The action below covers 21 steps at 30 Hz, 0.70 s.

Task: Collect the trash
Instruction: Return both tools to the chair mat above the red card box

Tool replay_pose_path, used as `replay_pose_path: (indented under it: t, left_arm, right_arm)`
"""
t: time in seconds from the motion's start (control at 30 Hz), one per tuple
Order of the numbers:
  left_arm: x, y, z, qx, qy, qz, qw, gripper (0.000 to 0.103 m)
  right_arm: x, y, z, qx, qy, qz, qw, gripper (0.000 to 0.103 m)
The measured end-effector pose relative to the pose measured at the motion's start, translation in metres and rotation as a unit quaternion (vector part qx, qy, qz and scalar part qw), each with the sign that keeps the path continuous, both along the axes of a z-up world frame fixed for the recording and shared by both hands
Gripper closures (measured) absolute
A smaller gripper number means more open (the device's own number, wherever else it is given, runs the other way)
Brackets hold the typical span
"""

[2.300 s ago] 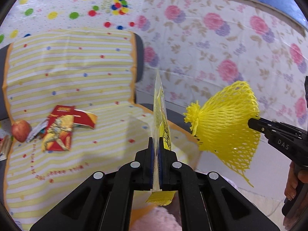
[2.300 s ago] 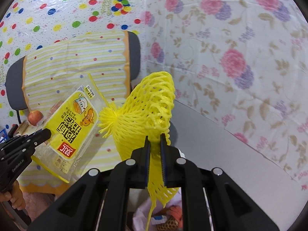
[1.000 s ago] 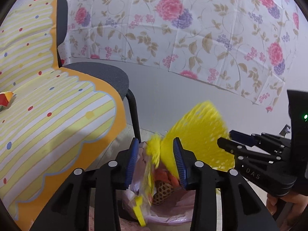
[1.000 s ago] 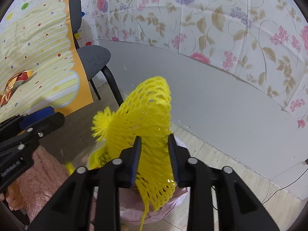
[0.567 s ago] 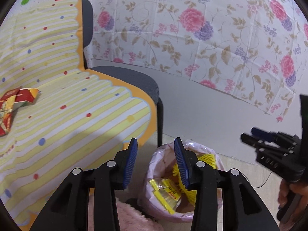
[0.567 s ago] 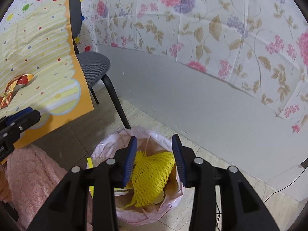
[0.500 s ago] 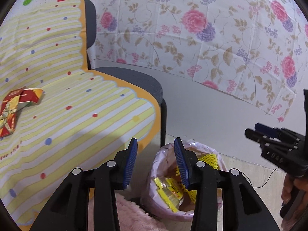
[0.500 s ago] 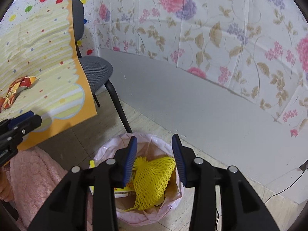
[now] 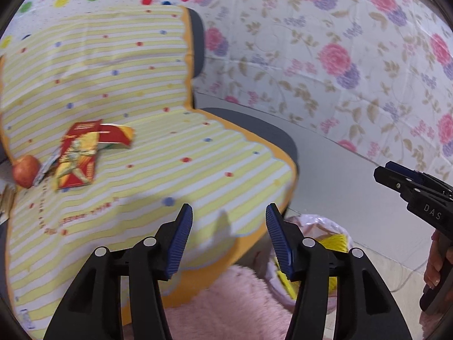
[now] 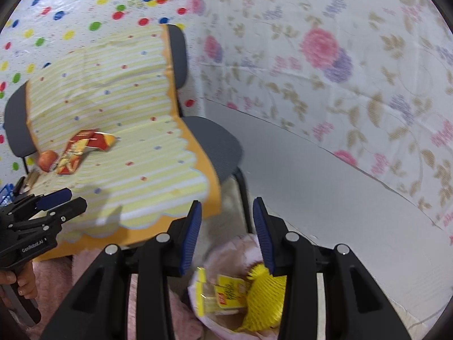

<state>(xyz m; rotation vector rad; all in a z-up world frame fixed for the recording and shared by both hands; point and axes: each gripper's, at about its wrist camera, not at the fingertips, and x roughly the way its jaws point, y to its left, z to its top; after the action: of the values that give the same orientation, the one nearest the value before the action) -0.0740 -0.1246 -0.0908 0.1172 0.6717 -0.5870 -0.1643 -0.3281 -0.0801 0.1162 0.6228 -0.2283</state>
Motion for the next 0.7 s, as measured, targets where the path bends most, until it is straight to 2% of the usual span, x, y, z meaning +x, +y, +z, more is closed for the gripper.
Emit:
replay_pose_path:
  t: [0.13,0.33,0.4,0.43,0.47,0.57,0.7]
  left_arm:
    - [0.011,0.036,0.007,0.002,-0.009,0.054,0.9985,0.045]
    - [0.034,0.090,0.013,0.014,-0.013,0.134,0.9907,0.043]
    - [0.043,0.106,0.015,0.023,-0.019,0.163,0.9862,0.039]
    - [0.046,0.115,0.015,0.030,-0.026,0.177,0.9834,0.034]
    - [0.049,0.122,0.016,0.035,-0.031,0.187,0.9813,0.029]
    - [0.062,0.143,0.015,0.039,-0.027,0.207,0.9773,0.028]
    - [0.085,0.164,0.011,0.022,-0.004,0.218,0.9757,0.028]
  right_arm:
    - [0.029,0.024,0.010,-0.010,-0.019,0.048,0.999,0.066]
    - [0.083,0.067,0.021,-0.025,-0.018,0.120,0.992,0.064]
    - [0.099,0.079,0.023,-0.025,-0.016,0.137,0.990,0.064]
    - [0.104,0.083,0.024,-0.026,-0.016,0.143,0.989,0.064]
    - [0.113,0.090,0.025,-0.031,-0.015,0.151,0.988,0.064]
    - [0.126,0.100,0.026,-0.035,-0.011,0.163,0.986,0.064]
    - [0.156,0.118,0.024,-0.041,0.000,0.185,0.982,0.064]
